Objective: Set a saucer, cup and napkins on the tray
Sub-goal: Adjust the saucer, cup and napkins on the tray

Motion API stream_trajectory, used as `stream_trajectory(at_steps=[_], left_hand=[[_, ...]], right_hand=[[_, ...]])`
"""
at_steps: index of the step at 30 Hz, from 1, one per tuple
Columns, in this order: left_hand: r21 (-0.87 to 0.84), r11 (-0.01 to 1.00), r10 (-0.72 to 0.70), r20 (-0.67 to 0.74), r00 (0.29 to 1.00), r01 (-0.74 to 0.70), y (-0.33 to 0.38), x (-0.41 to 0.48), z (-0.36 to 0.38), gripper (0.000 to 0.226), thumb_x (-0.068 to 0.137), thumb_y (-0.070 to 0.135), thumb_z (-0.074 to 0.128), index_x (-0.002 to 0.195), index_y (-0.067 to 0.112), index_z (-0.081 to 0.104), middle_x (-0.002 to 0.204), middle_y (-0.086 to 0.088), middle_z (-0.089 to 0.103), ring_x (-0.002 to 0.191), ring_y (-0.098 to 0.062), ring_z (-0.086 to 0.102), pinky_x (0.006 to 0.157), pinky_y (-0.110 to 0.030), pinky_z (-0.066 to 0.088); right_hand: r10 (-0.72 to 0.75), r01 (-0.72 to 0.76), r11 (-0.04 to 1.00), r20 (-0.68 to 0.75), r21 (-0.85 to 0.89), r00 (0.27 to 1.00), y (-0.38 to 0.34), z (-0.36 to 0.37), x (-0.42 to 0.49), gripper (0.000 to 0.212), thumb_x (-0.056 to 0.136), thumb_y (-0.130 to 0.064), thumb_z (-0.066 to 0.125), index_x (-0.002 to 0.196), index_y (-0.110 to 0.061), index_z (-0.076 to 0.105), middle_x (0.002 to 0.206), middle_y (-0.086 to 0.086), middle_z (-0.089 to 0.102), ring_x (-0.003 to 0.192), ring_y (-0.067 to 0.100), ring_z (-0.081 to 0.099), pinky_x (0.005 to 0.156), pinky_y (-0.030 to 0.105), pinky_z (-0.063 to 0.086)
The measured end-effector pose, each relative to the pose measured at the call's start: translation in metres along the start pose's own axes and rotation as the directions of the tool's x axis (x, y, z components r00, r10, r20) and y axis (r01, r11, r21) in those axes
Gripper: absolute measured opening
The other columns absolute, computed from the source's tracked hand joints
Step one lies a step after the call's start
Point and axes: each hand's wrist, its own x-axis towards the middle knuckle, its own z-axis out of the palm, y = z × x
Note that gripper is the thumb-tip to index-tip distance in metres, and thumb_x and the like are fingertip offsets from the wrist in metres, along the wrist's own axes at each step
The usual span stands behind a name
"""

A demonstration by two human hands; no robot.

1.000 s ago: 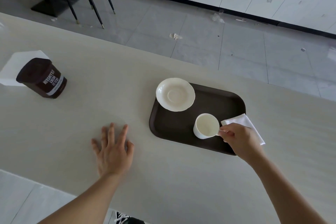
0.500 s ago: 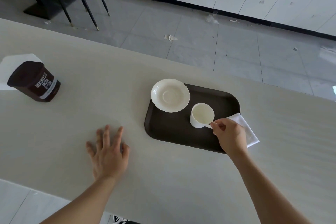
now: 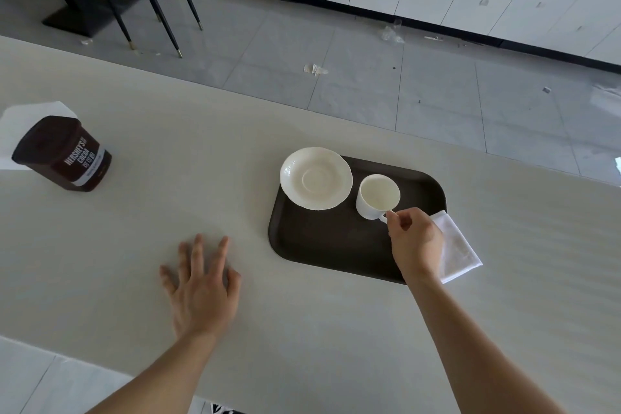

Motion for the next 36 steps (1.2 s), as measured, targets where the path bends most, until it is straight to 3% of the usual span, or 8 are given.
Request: stream_trajectory(at_steps=[5, 10, 15, 29, 36], left_hand=[[0.008, 1.0, 0.003, -0.003, 1.0, -0.003, -0.002, 0.002, 0.003, 0.059, 0.088, 0.043, 0.038, 0.147, 0.039, 0.038, 0.159, -0.011, 0.032, 0.15, -0.034, 0.019, 0.116, -0.064, 0.012], [0.015, 1.0, 0.006, -0.004, 1.0, -0.006, -0.003, 0.002, 0.005, 0.059, 0.088, 0.044, 0.036, 0.147, 0.04, 0.036, 0.159, -0.011, 0.031, 0.15, -0.034, 0.019, 0.116, -0.064, 0.012], [0.007, 1.0, 0.007, -0.016, 1.0, -0.007, -0.001, 0.001, 0.003, 0.059, 0.088, 0.043, 0.037, 0.146, 0.038, 0.039, 0.158, -0.012, 0.032, 0.15, -0.034, 0.02, 0.116, -0.063, 0.011], [-0.001, 1.0, 0.001, -0.028, 1.0, -0.001, -0.001, 0.001, 0.005, 0.059, 0.087, 0.041, 0.041, 0.146, 0.037, 0.04, 0.158, -0.011, 0.033, 0.15, -0.034, 0.02, 0.116, -0.063, 0.012], [0.013, 1.0, 0.007, -0.029, 1.0, -0.006, -0.003, 0.002, 0.007, 0.06, 0.087, 0.043, 0.039, 0.147, 0.039, 0.037, 0.158, -0.011, 0.032, 0.15, -0.033, 0.019, 0.116, -0.063, 0.012]], right_hand=[[0.029, -0.029, 0.998, -0.006, 0.049, 1.0, -0.004, 0.007, -0.002, 0.026, 0.091, -0.034, 0.065, 0.076, -0.014, 0.061, 0.077, 0.001, 0.064, 0.071, 0.02, 0.058, 0.065, 0.034, 0.049], [0.082, -0.083, 0.988, 0.01, 0.128, 0.997, -0.005, 0.005, -0.006, 0.021, 0.088, -0.038, 0.065, 0.079, -0.02, 0.067, 0.086, -0.004, 0.064, 0.076, 0.009, 0.058, 0.069, 0.028, 0.042], [0.1, -0.104, 0.982, 0.03, 0.16, 0.995, -0.002, 0.006, -0.012, 0.021, 0.094, -0.034, 0.062, 0.089, -0.017, 0.073, 0.086, 0.001, 0.071, 0.082, 0.016, 0.063, 0.072, 0.028, 0.047], [0.161, -0.166, 0.956, 0.04, 0.242, 0.986, -0.022, 0.025, -0.017, 0.025, 0.09, -0.04, 0.066, 0.069, -0.028, 0.059, 0.07, -0.006, 0.071, 0.073, 0.012, 0.069, 0.07, 0.033, 0.052], [0.166, -0.162, 0.96, 0.001, 0.229, 0.986, -0.028, 0.029, -0.009, 0.027, 0.091, -0.039, 0.064, 0.069, -0.025, 0.058, 0.075, -0.001, 0.071, 0.076, 0.018, 0.067, 0.075, 0.037, 0.054]])
